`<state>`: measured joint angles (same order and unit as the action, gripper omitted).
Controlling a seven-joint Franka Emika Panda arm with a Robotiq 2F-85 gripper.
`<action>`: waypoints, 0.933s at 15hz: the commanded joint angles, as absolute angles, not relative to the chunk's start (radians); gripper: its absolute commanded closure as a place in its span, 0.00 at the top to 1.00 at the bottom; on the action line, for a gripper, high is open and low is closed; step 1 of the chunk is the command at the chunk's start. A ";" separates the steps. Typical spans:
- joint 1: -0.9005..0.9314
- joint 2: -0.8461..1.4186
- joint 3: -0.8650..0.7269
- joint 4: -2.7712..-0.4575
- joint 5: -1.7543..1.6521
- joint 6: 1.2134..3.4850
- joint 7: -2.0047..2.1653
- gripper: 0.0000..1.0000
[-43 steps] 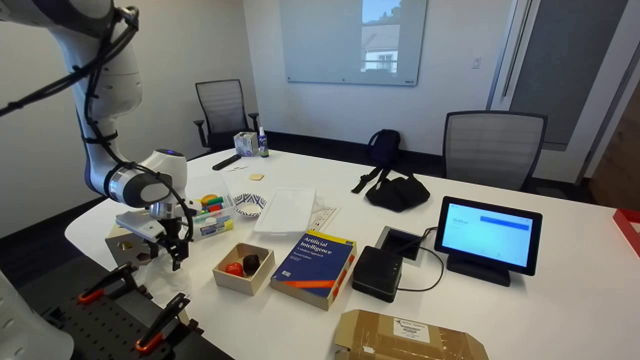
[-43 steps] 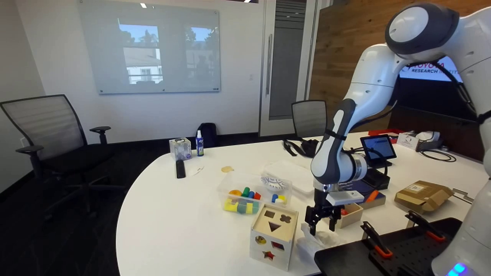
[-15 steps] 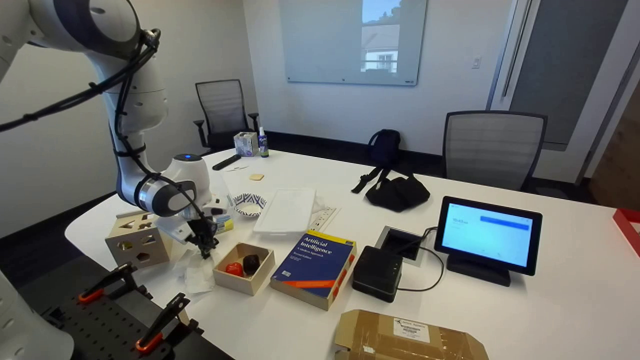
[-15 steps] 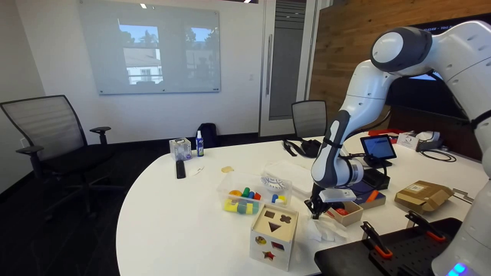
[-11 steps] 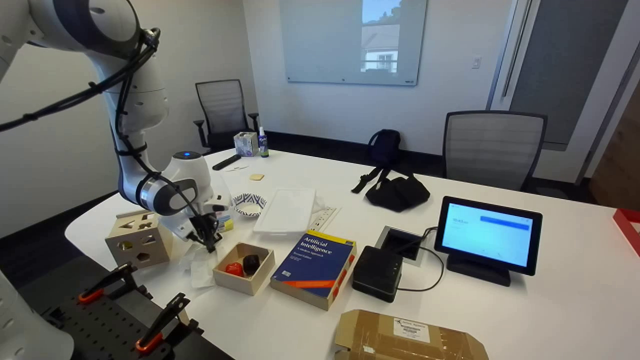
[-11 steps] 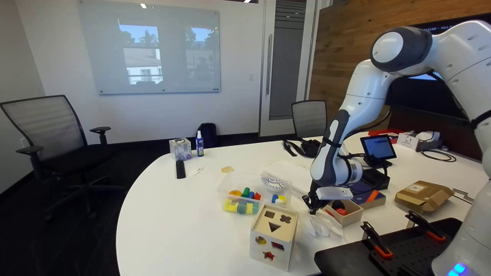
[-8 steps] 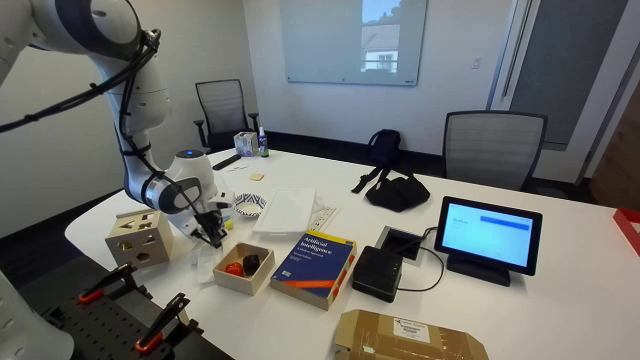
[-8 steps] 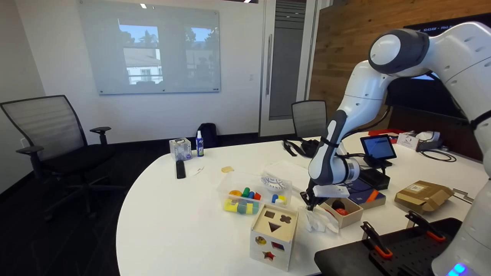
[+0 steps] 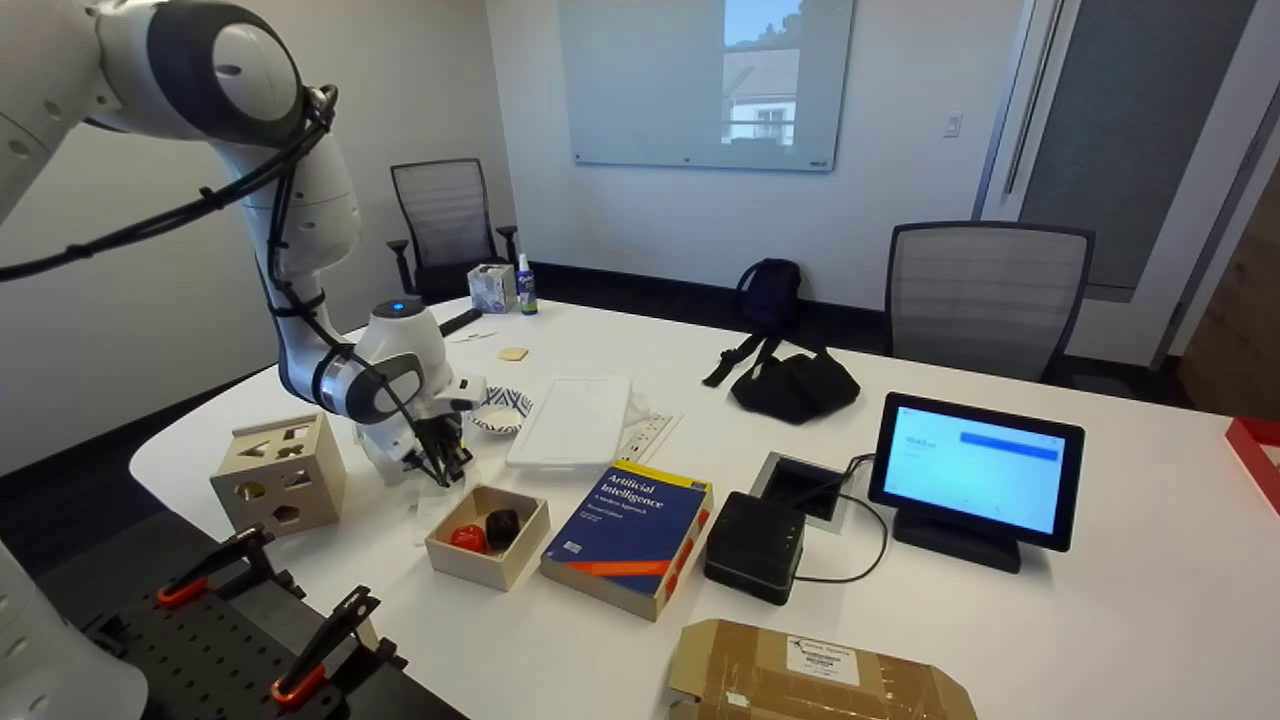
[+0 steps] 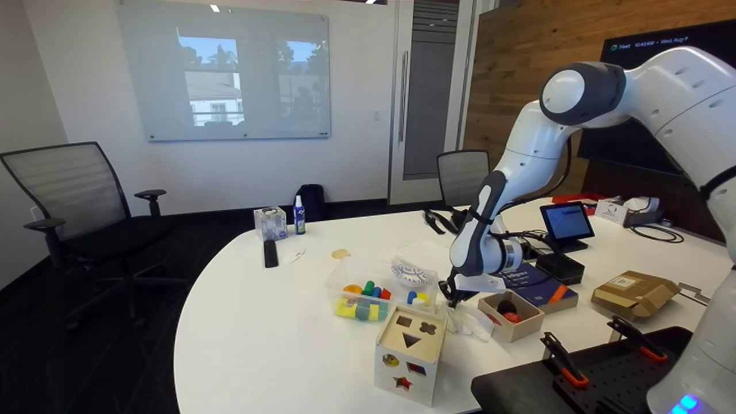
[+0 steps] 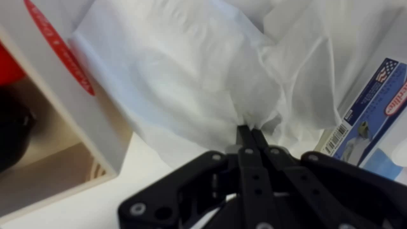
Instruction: Use the paper towel to wipe the table
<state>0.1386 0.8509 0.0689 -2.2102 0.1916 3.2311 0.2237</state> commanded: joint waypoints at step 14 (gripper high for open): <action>0.353 0.838 -0.137 -2.198 0.211 3.137 0.315 0.00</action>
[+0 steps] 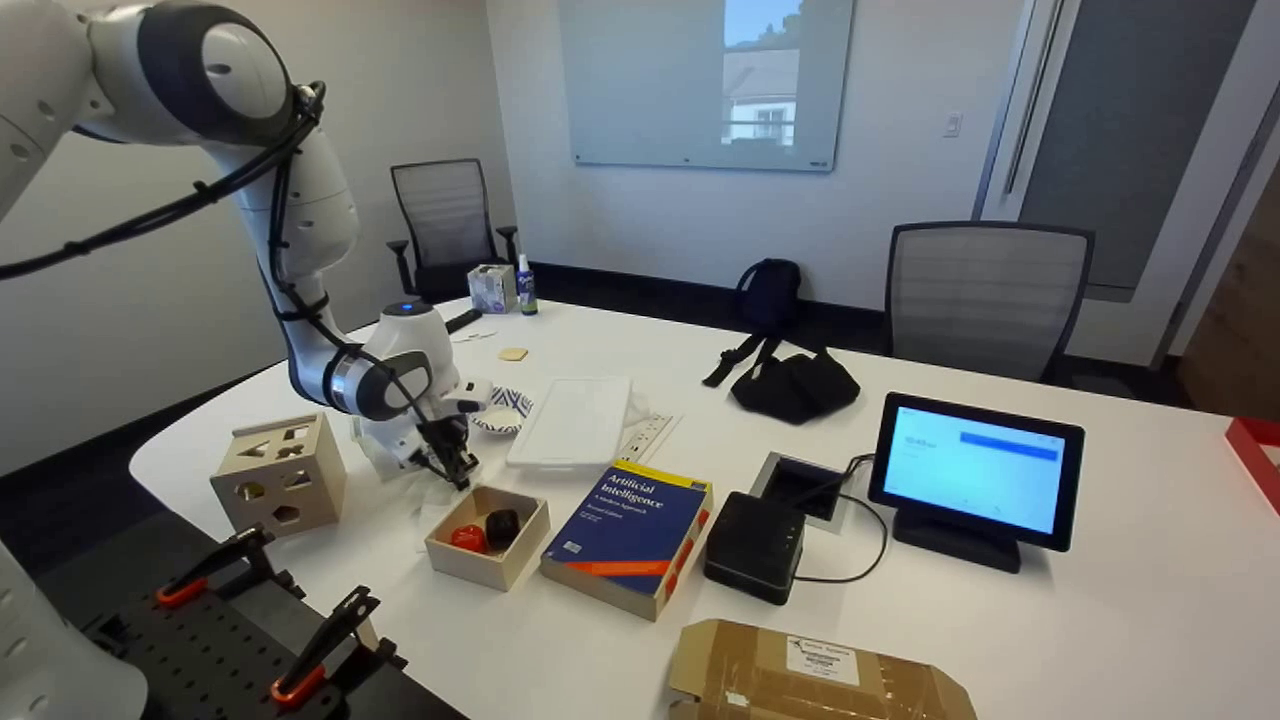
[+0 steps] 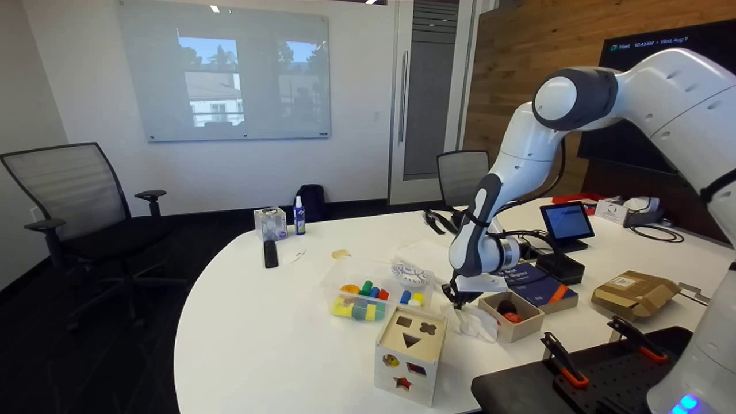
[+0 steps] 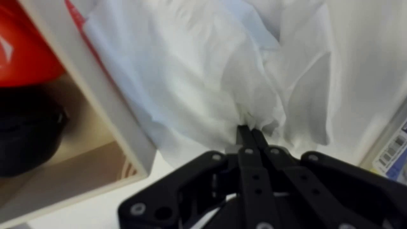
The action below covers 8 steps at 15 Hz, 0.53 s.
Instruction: Use the paper towel to wipe the table
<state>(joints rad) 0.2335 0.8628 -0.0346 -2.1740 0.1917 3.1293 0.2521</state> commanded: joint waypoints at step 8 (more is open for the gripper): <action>0.212 0.850 0.048 -2.185 0.236 3.178 0.305 0.00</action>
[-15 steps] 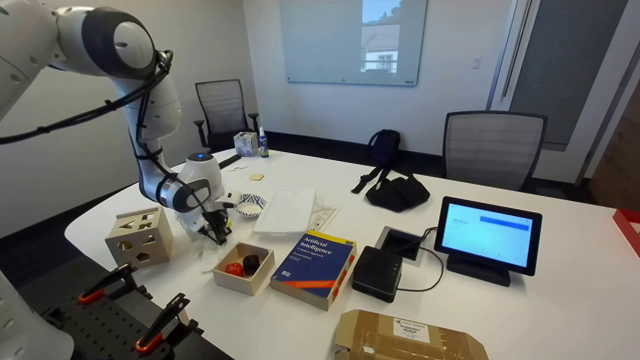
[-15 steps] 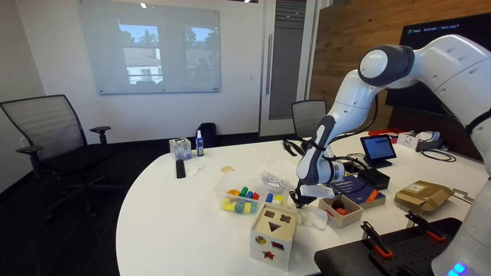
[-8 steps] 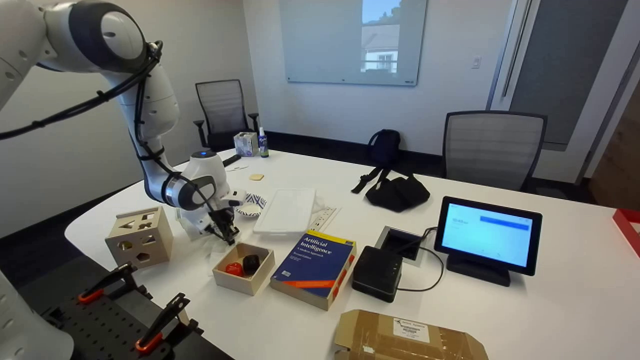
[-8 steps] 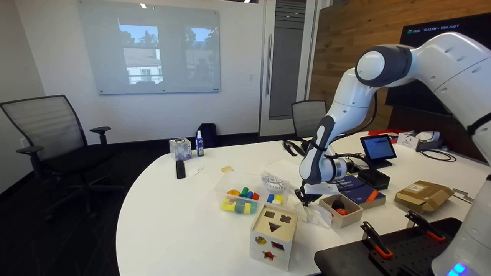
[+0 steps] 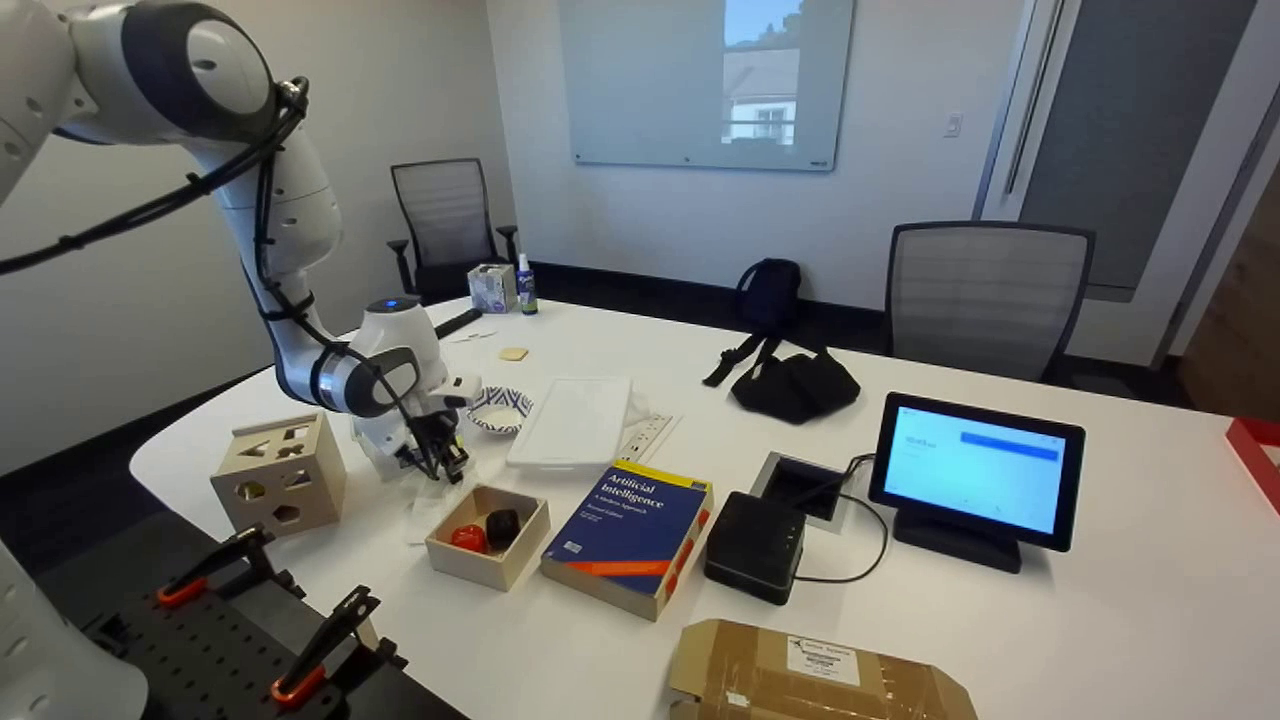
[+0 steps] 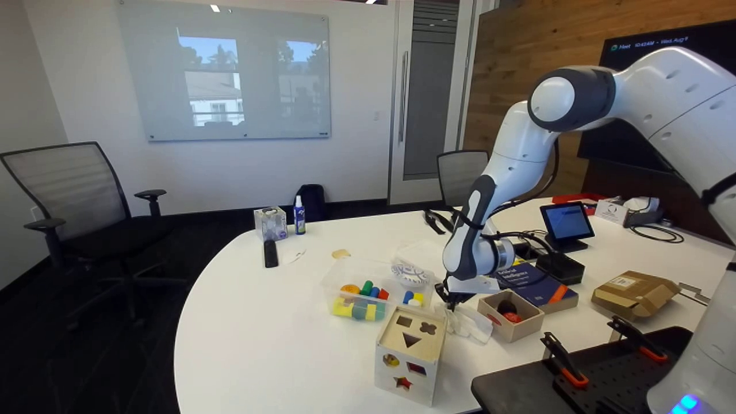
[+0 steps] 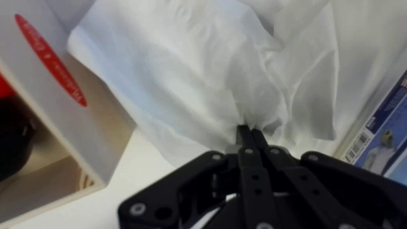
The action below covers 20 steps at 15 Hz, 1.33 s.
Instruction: Use the paper towel to wipe the table
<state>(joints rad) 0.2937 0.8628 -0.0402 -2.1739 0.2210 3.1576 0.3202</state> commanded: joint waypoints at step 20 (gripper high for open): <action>0.142 0.855 0.132 -2.227 0.227 3.198 0.279 0.00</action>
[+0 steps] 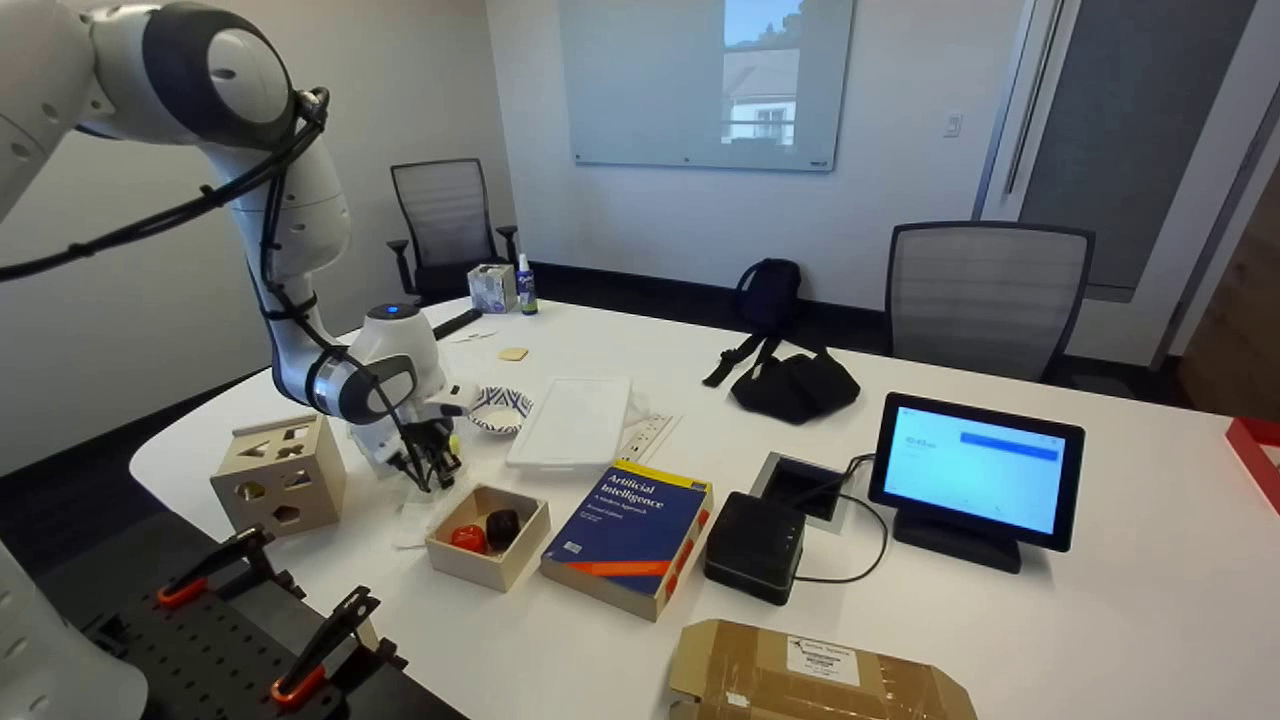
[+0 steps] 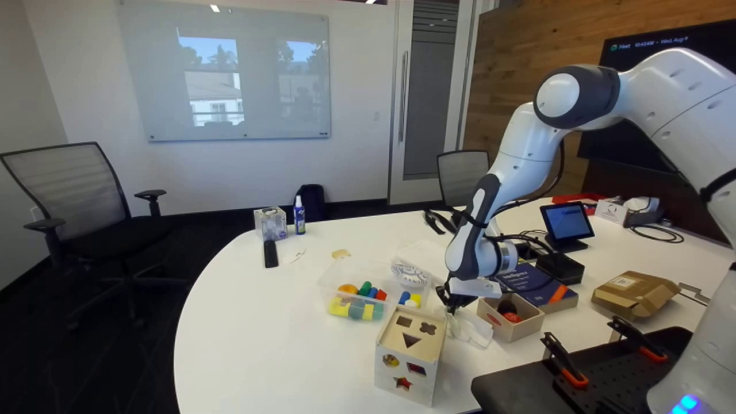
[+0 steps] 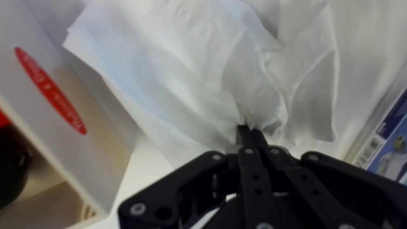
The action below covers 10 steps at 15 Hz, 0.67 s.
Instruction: Use the paper towel to wipe the table
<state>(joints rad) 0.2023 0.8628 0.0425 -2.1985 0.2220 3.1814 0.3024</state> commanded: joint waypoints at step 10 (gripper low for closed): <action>0.198 0.818 0.070 -2.286 0.235 3.189 0.290 0.00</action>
<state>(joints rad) 0.1193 0.8672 0.1496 -2.2418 0.2205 3.1803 0.2779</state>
